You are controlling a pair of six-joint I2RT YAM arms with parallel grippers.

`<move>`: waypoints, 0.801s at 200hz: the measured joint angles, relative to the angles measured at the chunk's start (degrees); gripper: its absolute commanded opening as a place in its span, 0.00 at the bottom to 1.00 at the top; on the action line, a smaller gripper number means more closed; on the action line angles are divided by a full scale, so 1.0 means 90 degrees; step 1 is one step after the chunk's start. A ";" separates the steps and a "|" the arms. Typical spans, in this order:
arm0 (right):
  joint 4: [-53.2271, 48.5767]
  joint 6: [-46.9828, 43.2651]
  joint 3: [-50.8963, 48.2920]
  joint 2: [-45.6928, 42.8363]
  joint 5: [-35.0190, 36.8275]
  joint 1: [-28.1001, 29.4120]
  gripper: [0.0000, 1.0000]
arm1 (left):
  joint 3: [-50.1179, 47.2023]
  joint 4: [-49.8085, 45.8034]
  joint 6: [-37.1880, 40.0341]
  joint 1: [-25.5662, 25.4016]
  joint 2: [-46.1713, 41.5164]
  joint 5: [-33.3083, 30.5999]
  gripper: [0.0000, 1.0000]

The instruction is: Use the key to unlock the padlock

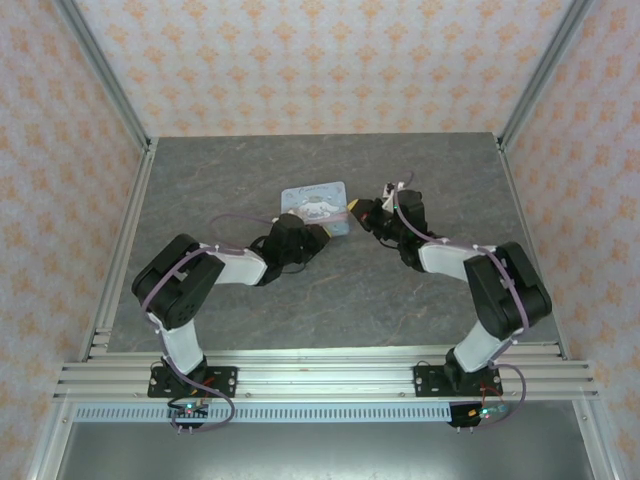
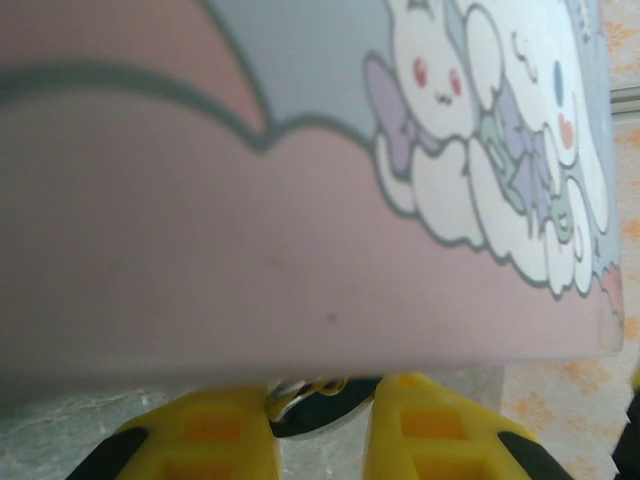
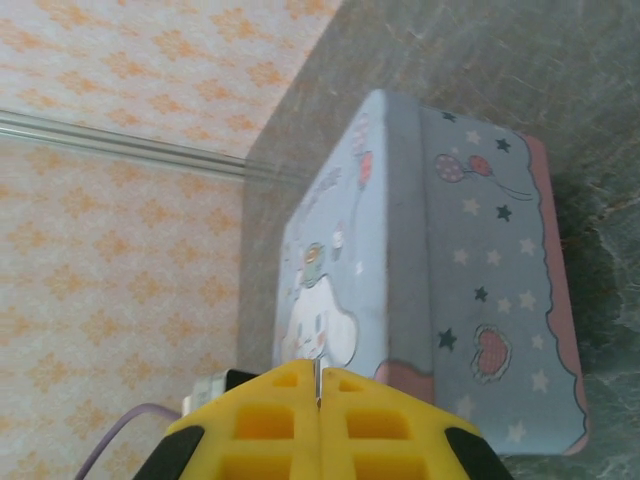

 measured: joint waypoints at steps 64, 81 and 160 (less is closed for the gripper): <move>0.0007 0.0000 -0.1166 -0.1443 -0.0102 -0.0012 0.00 | 0.0593 -0.1001 0.0063 0.0092 -0.0306 0.0634 0.00; 0.0029 0.0000 -0.1530 -0.1569 -0.0177 -0.0012 0.00 | 0.0843 -0.1175 0.0095 0.0092 -0.0335 0.0823 0.00; 0.0267 -0.0024 -0.2237 -0.1593 -0.0262 -0.0012 0.00 | 0.1239 -0.1724 0.0318 0.0231 -0.0442 0.1175 0.01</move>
